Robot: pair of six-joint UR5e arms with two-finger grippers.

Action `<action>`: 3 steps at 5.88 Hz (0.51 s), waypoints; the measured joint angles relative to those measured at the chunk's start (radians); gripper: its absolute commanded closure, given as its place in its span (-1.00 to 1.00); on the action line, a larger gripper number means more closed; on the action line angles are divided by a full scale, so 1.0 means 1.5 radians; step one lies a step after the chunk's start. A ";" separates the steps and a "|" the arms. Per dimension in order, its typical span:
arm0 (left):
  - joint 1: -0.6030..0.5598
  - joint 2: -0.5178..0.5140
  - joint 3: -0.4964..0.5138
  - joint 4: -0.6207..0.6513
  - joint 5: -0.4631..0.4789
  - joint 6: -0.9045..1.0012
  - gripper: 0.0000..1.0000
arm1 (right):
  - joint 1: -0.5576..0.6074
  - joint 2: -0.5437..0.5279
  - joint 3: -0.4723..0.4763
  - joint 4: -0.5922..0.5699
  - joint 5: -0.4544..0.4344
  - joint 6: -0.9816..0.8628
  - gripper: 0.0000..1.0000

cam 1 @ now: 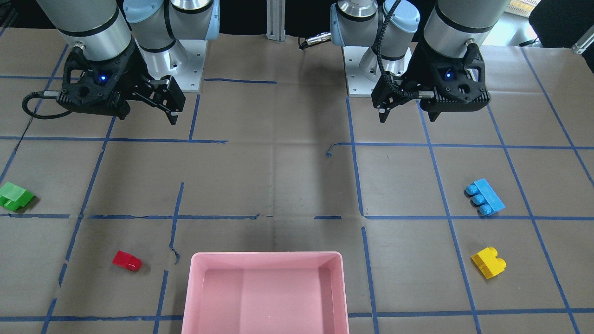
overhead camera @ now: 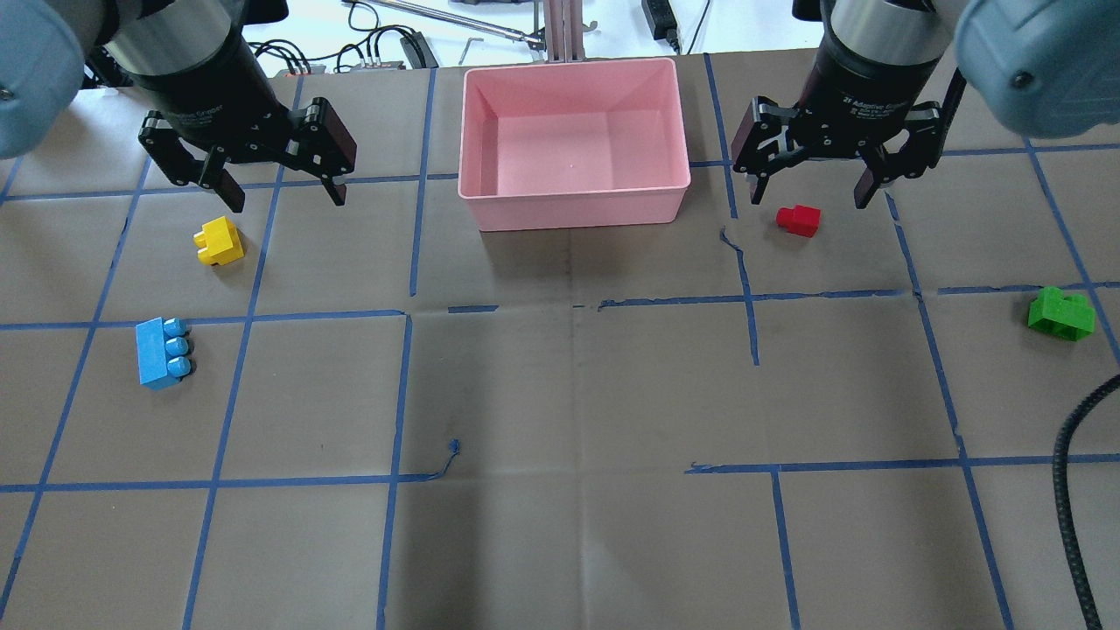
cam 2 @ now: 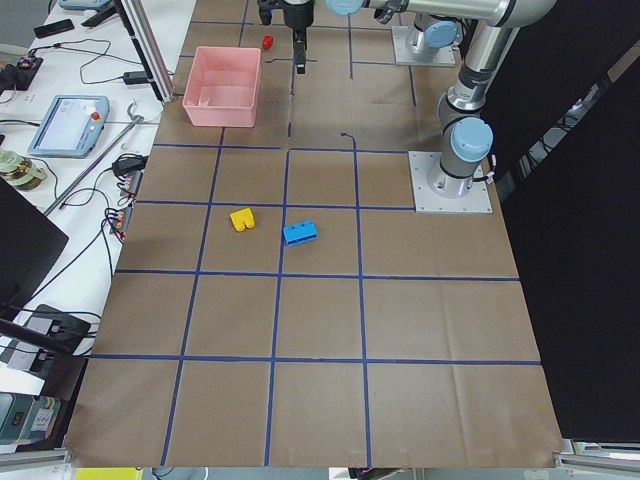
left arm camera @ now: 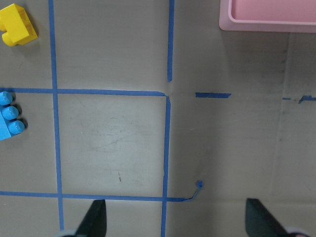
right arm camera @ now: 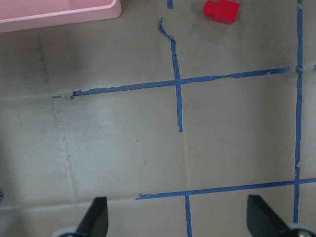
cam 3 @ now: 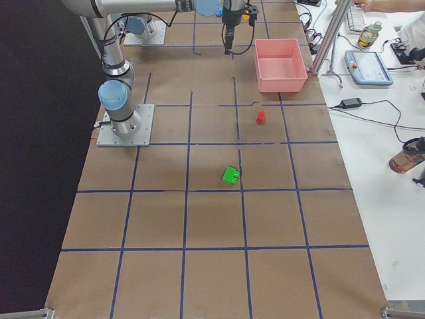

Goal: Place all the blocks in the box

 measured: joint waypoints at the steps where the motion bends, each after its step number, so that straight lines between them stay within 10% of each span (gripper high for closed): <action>1: 0.000 -0.004 0.000 0.006 0.000 0.001 -0.99 | 0.000 0.000 0.000 0.000 0.000 0.000 -0.99; 3: 0.007 -0.006 0.001 0.017 -0.003 0.004 -0.99 | 0.000 -0.001 0.000 0.001 0.000 0.001 -0.99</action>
